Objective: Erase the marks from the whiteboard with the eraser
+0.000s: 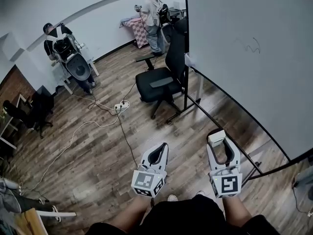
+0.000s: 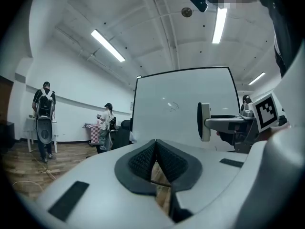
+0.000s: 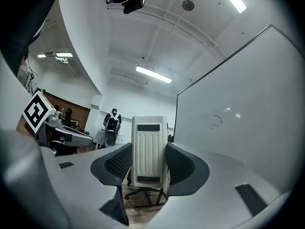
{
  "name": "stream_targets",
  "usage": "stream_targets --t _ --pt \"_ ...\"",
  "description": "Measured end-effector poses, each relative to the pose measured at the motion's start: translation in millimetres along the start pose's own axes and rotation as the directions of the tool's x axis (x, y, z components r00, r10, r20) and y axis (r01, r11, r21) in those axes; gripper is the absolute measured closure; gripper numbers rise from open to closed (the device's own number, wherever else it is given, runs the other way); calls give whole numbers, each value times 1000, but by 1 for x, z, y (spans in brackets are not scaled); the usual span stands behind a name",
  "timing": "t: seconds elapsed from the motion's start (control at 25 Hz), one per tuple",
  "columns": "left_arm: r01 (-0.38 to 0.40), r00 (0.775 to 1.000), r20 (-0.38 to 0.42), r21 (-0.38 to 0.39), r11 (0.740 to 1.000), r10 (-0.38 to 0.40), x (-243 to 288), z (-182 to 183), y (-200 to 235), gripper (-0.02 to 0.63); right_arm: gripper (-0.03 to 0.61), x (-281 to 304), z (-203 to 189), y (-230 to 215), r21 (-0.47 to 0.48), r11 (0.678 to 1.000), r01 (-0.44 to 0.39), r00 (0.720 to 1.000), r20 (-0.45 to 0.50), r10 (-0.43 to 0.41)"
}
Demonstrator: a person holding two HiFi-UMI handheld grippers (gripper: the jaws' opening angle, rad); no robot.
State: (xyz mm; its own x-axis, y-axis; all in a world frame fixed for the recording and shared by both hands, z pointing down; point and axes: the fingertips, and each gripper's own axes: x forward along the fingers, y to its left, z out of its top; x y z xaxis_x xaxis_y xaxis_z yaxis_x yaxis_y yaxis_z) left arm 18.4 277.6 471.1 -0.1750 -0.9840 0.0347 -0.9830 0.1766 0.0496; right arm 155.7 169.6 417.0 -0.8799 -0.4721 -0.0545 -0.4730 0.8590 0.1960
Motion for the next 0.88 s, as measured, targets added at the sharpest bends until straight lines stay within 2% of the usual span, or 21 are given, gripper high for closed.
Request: stream_targets --t 0.12,0.28,0.48,0.88 --pt "23 1000 3 -12 1000 -23 -1 3 6 595 334 4 -2 -1 51 998 41 999 3 -41" --pt "72 997 27 -13 997 -72 5 17 10 594 333 23 4 -1 97 995 35 998 46 -40" --pt "84 996 41 -13 996 -84 38 26 27 594 333 53 2 -14 88 996 28 998 56 -33" --pt "114 992 43 21 993 -115 137 29 51 595 333 131 -5 -77 60 996 66 995 71 -70"
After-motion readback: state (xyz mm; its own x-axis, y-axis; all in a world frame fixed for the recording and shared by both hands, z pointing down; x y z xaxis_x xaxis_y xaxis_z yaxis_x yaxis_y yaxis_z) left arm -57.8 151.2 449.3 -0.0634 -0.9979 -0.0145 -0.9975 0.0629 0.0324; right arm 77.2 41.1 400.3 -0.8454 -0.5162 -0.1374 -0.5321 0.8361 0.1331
